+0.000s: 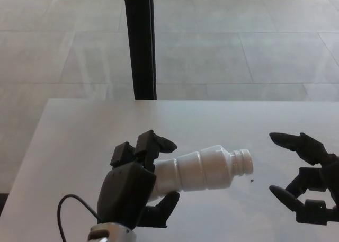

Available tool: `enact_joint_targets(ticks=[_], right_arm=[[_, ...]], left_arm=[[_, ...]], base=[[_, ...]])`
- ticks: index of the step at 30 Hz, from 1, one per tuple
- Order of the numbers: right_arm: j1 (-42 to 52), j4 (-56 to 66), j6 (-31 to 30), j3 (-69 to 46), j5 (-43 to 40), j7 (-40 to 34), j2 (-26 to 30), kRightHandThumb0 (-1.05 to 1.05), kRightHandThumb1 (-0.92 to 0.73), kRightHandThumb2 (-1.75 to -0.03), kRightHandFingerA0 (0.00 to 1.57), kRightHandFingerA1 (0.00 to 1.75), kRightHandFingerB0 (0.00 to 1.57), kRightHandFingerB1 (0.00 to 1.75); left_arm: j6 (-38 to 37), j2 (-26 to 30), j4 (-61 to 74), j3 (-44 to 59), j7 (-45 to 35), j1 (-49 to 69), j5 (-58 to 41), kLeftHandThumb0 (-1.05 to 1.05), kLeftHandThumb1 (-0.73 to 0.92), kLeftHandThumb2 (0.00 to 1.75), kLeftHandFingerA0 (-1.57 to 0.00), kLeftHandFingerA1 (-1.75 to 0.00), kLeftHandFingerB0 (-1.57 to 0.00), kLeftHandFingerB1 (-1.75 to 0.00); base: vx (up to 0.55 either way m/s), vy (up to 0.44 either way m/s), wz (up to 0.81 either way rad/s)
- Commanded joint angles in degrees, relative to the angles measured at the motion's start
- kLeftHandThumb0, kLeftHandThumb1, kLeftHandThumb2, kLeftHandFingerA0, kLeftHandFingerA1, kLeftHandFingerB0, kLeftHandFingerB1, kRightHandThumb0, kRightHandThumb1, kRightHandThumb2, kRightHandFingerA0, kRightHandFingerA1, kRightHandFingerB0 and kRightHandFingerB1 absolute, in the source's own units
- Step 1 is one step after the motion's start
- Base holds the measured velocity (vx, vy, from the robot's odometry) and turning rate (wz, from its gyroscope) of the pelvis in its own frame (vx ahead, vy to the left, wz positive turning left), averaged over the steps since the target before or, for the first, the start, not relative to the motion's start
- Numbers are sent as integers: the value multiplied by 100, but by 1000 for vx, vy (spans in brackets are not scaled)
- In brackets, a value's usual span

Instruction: The robot uses its left hand to to lift the bottle kept on the middle of the desk and tilts it towards its right hand. It then uses its right hand to rotate its cap to open it and places the bottle and cap back on the desk

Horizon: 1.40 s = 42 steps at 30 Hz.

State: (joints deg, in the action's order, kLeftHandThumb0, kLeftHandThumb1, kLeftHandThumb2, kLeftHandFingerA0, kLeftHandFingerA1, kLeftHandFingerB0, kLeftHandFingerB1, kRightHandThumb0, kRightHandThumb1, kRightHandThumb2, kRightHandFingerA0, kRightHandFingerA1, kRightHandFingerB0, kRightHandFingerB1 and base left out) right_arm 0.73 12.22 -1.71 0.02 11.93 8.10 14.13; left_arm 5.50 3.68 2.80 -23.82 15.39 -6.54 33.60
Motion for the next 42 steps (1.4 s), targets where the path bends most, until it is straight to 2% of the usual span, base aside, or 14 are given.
enact_joint_targets(ticks=[1,17,19,23,24,28,30,31,33,35,38,39,40,42], right_arm=[[-27,-177,17,47,96,-107,8,-58,-48,-84,93,102,29,46],[-572,-681,-16,104,46,-255,-186,-49,-58,-58,92,112,38,34],[-697,-789,8,117,65,-264,-181,-48,-58,-58,91,109,38,33],[-840,-887,115,124,60,-281,-169,-53,-47,-83,93,106,31,47],[-889,-885,171,128,68,-272,-144,-55,-48,-83,95,109,32,48],[-939,-845,204,161,156,-286,-106,-55,-48,-83,96,107,32,49],[-892,-790,309,165,53,-203,-117,-50,-58,-58,95,111,40,35],[-884,-766,276,178,49,-184,-126,-55,-46,-83,96,107,34,49],[-862,-702,208,218,87,-161,-120,-56,-47,-83,95,107,33,49],[-818,-605,179,266,61,-88,-122,-57,-47,-84,94,107,34,49],[-815,-552,189,324,96,-31,-70,-52,-59,-59,92,110,40,35],[-807,-537,192,345,115,-9,-43,-52,-59,-59,92,107,40,35],[-839,-558,241,345,111,-9,-18,-52,-59,-59,92,107,42,34],[-843,-570,282,353,93,-10,-1,-50,-59,-59,93,109,43,35]], left_arm=[[-532,-39,-84,105,343,93,-14,13,54,145,-110,-174,-96,-153],[-1146,-237,-270,232,578,188,-71,14,54,140,-102,-175,-88,-175],[-1155,-253,-232,226,566,198,-54,10,73,134,-113,-123,-106,-118],[-1110,-307,-173,236,508,203,-56,11,73,133,-112,-122,-105,-118],[-1128,-325,-177,245,510,202,-72,22,51,149,-119,-175,-104,-156],[-1125,-314,-193,245,530,209,20,22,48,149,-102,-175,-86,-175],[-1190,-311,-232,254,522,195,-27,14,56,143,-116,-175,-102,-157],[-1165,-318,-216,256,506,196,-22,12,72,133,-112,-122,-105,-117],[-1222,-316,-260,261,565,173,6,11,72,133,-112,-122,-105,-117],[-1111,-340,-212,260,516,185,21,15,54,140,-101,-175,-86,-174],[-1127,-357,-213,280,502,174,-21,13,56,144,-117,-175,-102,-156],[-1163,-352,-240,279,541,165,0,11,73,133,-112,-123,-106,-118],[-1183,-347,-277,288,558,110,13,11,56,142,-117,-175,-104,-157],[-1216,-346,-298,295,565,97,-5,12,56,145,-116,-175,-104,-158]], base=[[0,0,0],[0,0,0],[0,0,0],[0,0,0],[0,0,0],[0,0,0],[0,0,0],[0,0,0],[0,0,0],[0,0,0],[0,0,0],[0,0,0],[0,0,0],[0,0,0]])
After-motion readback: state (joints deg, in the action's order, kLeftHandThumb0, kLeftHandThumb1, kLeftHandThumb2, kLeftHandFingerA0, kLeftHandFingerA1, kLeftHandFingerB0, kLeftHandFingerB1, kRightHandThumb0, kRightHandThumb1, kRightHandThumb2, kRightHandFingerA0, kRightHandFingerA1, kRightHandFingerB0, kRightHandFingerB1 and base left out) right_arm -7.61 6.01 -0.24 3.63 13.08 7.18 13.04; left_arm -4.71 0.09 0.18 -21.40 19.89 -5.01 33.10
